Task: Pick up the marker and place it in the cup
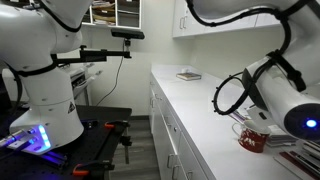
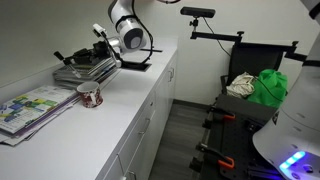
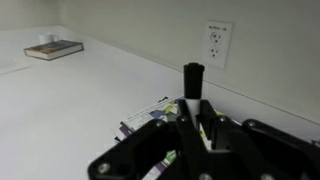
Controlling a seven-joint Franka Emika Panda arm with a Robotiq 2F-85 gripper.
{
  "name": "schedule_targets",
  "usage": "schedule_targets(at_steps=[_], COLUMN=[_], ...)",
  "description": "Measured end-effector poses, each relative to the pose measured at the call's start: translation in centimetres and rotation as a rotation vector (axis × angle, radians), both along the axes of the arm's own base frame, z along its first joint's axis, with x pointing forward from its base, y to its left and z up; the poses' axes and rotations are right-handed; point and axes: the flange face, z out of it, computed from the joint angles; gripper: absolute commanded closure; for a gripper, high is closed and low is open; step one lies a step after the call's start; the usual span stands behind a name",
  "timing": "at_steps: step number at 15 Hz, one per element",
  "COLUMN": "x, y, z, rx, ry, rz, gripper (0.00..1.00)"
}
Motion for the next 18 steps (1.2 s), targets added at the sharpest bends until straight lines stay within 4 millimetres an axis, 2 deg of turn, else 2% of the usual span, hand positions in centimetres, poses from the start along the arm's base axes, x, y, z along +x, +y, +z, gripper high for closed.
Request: schedule_targets(at_steps=[4,10,18], x=[-0.2,-1.8,-3.4], y=[-0.9,-1.9,-1.8], z=[-1.2,-3.1,-7.6], rx=[0.086,0.186,0.207], ry=[0.063,0.076,0.108], rz=[-0.067,-0.031,-0.017], gripper=[0.95,0.95,0.95])
